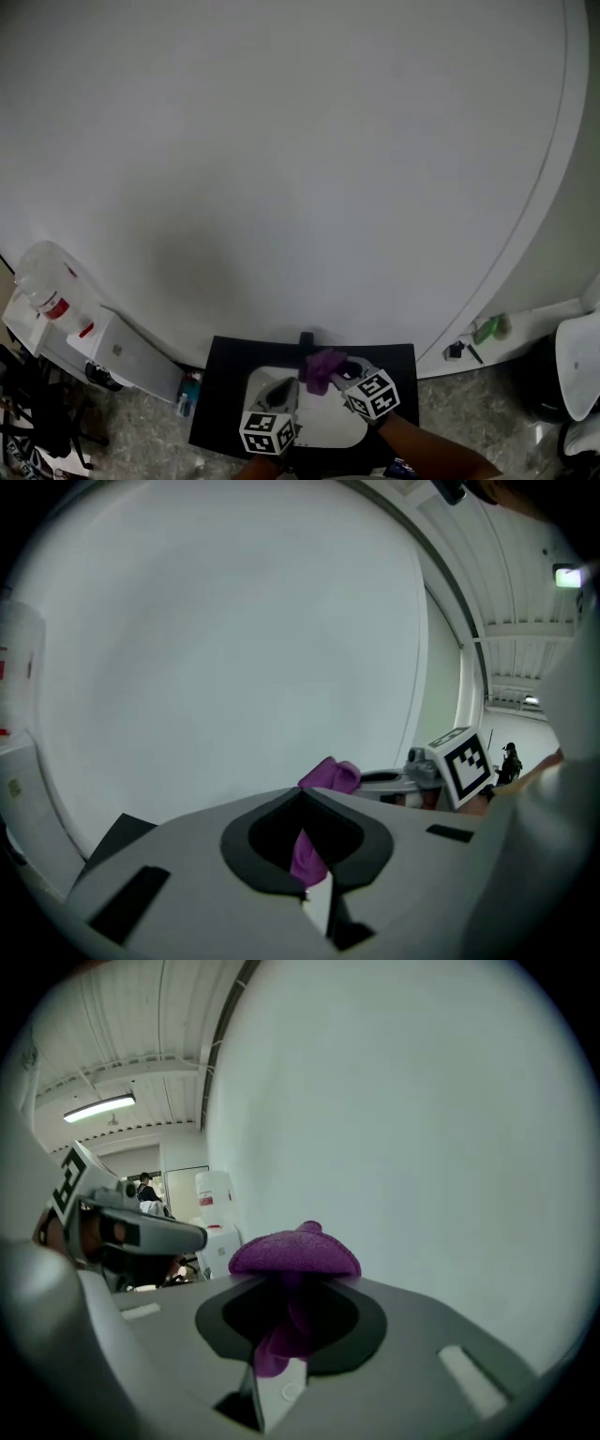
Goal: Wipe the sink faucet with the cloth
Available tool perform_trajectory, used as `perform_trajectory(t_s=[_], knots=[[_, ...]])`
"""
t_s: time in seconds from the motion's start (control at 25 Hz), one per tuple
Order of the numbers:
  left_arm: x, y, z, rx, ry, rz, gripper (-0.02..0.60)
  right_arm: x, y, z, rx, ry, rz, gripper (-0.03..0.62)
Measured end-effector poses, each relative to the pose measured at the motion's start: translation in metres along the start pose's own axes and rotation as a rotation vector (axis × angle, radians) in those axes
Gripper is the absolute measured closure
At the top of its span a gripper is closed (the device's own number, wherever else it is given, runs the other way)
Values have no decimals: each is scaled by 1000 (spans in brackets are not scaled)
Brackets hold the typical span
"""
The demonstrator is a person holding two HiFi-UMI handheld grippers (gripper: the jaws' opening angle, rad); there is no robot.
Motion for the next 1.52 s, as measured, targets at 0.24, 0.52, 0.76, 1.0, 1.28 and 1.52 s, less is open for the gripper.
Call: perform_trajectory(t_s=[0.24, 0.52, 0.76, 1.0, 1.28, 1.52], knots=[[-19, 21, -44, 51, 73, 13, 577, -59, -23, -74, -13, 131, 14, 522], [-32, 41, -58, 96, 105, 2, 577, -91, -33, -86, 14, 197, 76, 523], [-31, 47, -62, 90, 122, 10, 577, -96, -29, -87, 4, 200, 95, 525], [-30, 47, -66, 80, 121, 16, 577, -95, -26, -91, 10, 201, 100, 525], [-33, 49, -62, 75, 121, 16, 577, -97, -25, -86, 13, 195, 114, 525], [-32, 51, -60, 80, 116, 19, 577, -96, -27, -82, 22, 194, 108, 525]])
Point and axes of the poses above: the fingertips, and each gripper's own axes: x forward along the fingers, y to its right, z out of its underside, the point moved 4 cm from there along -x, backward along the fingers, and after that the axes turned 3 degrees about y, right-handed, at the moved point
